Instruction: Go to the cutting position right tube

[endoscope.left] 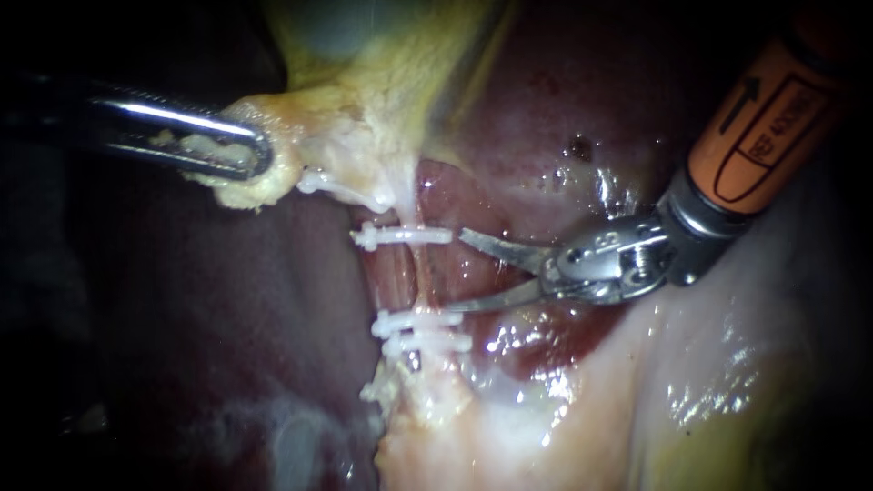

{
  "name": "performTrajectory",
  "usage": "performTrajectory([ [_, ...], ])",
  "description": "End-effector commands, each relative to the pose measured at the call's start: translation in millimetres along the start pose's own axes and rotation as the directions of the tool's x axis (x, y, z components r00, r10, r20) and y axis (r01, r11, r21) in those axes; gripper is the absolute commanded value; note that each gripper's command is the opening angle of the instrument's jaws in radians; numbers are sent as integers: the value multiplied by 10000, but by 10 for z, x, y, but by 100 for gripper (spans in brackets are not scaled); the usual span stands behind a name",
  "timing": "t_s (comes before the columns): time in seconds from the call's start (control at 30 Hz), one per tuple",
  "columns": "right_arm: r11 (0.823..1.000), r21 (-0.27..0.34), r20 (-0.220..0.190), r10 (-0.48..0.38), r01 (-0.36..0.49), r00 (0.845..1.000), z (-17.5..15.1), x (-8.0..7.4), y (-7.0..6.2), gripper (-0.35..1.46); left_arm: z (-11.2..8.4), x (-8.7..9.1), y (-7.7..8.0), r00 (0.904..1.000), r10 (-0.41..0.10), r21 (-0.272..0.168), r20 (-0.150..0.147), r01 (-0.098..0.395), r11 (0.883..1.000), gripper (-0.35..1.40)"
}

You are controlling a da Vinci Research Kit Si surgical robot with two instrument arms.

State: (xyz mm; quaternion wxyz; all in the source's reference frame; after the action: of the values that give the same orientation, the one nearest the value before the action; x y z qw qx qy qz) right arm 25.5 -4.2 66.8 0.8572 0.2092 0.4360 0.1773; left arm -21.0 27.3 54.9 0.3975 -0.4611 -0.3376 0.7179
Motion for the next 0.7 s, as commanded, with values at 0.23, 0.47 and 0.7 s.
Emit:
performTrajectory([
  [0.23, 9994, 180, 64, 298, -299, 9995, 23, -2, 3, 144, 0, 0, 1, 10000, -1, 3, -2, 1, 10000, -35],
  [0.47, 9990, 256, 17, 374, -374, 9993, 42, 6, 12, 144, 0, 0, 1, 10000, 0, 8, -5, 0, 10000, -35],
  [0.7, 9981, 356, -202, 510, -502, 9985, 57, 13, 18, 144, 1, 0, 1, 10000, 0, 10, -5, 0, 10000, -35],
])
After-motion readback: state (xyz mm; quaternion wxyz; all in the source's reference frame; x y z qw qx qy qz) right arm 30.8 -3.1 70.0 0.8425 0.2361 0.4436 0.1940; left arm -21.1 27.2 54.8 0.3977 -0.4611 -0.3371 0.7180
